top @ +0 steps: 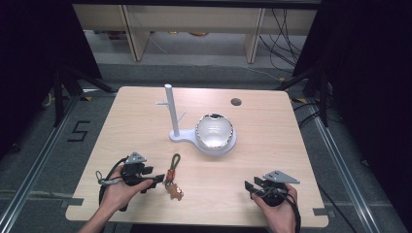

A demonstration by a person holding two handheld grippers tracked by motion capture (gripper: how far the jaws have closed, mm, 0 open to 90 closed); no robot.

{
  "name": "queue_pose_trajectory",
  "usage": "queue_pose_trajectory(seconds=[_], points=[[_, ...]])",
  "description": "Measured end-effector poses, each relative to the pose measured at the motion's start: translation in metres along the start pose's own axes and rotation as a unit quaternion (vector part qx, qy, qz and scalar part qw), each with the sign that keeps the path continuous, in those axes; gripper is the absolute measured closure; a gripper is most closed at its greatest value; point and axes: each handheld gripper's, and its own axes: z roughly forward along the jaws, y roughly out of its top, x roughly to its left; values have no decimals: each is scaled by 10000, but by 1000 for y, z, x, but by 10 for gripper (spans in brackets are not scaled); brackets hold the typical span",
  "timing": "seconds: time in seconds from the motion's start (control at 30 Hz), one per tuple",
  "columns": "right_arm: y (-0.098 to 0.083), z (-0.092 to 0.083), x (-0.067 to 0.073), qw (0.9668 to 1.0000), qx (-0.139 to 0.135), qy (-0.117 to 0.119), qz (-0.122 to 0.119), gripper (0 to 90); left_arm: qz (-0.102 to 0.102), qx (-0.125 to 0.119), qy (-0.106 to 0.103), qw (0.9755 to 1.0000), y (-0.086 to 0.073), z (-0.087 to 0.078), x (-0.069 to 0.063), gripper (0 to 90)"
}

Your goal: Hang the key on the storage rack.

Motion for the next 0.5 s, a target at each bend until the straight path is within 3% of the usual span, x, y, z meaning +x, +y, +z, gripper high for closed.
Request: queue_pose_trajectory(seconds=[0.07, 0.13, 0.17, 0.33, 0.37, 0.4, 0.47, 0.5], points=[[0, -1, -2, 9996, 89, -123, -218, 558, 10, 47, 56, 10000, 4, 0, -3, 389], [0, -1, 0, 9999, 121, -36, -82, 558, 35, 140, 137, 9998, 7, 0, -4, 395], [0, -1, -1, 9997, 132, -59, -199, 558, 22, 104, 139, 9998, 8, 0, -5, 398], [1, -2, 2, 9997, 222, 6, -136, 557, 3, 420, 137, 9990, 17, 1, -6, 397], [1, -3, 2, 9996, 234, -20, -150, 557, 30, 503, 142, 9986, 19, 2, -6, 397], [1, -2, 2, 9996, 233, -19, -174, 557, -76, 472, 185, 9987, 21, 4, -7, 397], [1, -2, 2, 9995, 261, -31, -176, 556, -25, 602, 230, 9979, 27, 6, -6, 401], [1, -3, 1, 9992, 252, -118, -277, 557, -69, 657, 241, 9975, 30, 8, -6, 403]])
